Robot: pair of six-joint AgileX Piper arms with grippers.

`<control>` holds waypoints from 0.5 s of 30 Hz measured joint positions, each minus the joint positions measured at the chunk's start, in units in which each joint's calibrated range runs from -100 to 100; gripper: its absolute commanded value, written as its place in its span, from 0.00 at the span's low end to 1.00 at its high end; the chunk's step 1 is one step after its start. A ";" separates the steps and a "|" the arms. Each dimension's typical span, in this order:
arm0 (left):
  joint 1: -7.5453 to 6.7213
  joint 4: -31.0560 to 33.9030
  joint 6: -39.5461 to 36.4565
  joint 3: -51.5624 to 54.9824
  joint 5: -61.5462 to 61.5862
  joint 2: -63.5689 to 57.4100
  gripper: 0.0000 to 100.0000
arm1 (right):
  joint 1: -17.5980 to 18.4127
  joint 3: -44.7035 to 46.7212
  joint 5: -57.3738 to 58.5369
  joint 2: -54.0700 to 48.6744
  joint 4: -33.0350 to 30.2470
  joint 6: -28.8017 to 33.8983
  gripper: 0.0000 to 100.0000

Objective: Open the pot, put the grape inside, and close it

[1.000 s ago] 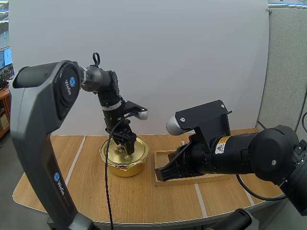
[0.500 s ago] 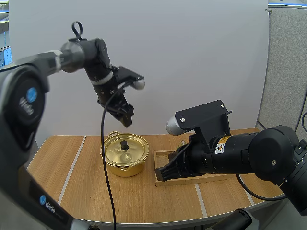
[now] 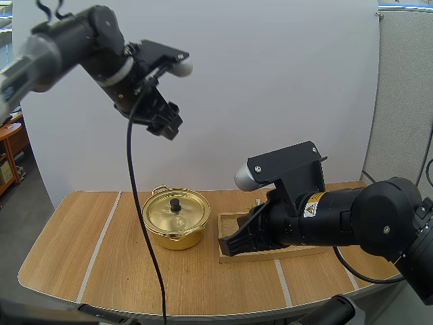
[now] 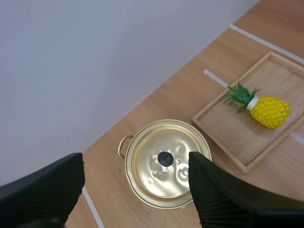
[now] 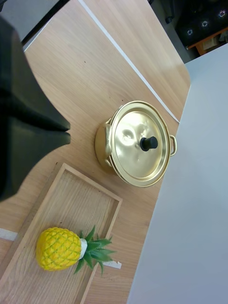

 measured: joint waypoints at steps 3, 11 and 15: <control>0.00 0.00 -1.29 0.00 0.00 -3.07 1.00 | 0.00 0.00 0.00 0.00 0.00 0.00 0.00; 0.00 0.00 -3.46 3.20 0.00 -11.29 0.64 | 0.00 0.00 0.00 0.00 0.00 0.00 0.00; 0.00 0.00 -4.15 7.73 0.00 -16.98 0.02 | 0.00 0.00 0.00 0.00 0.00 0.00 0.00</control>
